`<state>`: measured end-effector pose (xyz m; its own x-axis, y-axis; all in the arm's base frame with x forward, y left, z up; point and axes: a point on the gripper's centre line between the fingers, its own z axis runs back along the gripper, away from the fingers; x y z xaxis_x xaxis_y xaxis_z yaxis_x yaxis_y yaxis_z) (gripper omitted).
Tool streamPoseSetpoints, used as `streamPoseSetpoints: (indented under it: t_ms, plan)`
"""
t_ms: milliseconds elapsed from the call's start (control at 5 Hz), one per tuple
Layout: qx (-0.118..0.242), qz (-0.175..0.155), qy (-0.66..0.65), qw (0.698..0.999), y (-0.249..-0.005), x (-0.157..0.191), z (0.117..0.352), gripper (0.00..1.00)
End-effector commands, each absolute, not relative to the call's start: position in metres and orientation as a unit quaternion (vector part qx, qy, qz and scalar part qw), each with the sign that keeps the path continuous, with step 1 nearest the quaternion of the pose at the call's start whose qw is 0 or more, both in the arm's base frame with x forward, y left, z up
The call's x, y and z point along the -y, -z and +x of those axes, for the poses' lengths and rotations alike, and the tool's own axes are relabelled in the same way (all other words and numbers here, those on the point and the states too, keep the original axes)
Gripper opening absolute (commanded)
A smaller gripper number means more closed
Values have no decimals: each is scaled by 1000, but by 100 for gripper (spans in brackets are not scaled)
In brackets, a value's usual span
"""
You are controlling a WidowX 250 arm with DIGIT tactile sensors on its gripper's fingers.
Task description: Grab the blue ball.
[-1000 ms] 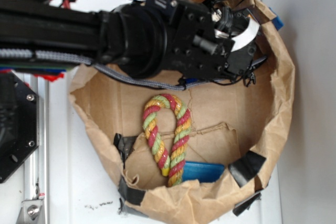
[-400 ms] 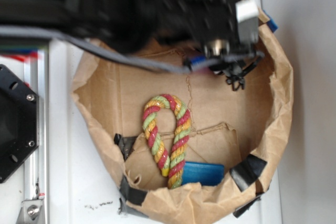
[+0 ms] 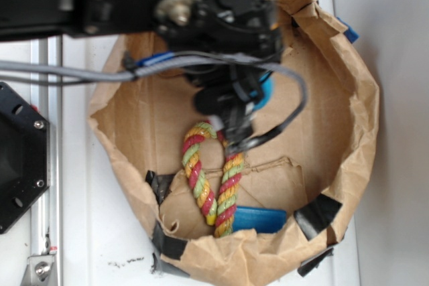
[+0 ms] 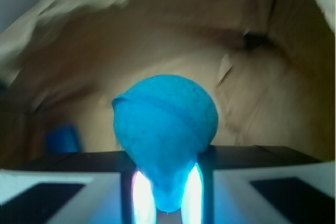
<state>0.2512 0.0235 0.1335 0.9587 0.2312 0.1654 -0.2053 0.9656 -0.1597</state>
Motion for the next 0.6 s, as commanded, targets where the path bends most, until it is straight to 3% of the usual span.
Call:
streamPoseSetpoints:
  t_ms: [0, 200, 400]
  plan:
    - [43, -81, -27, 995, -169, -10, 264, 0]
    - [17, -73, -2, 997, -167, -3, 266, 0]
    - [23, -71, 6, 997, -168, 1, 262, 0]
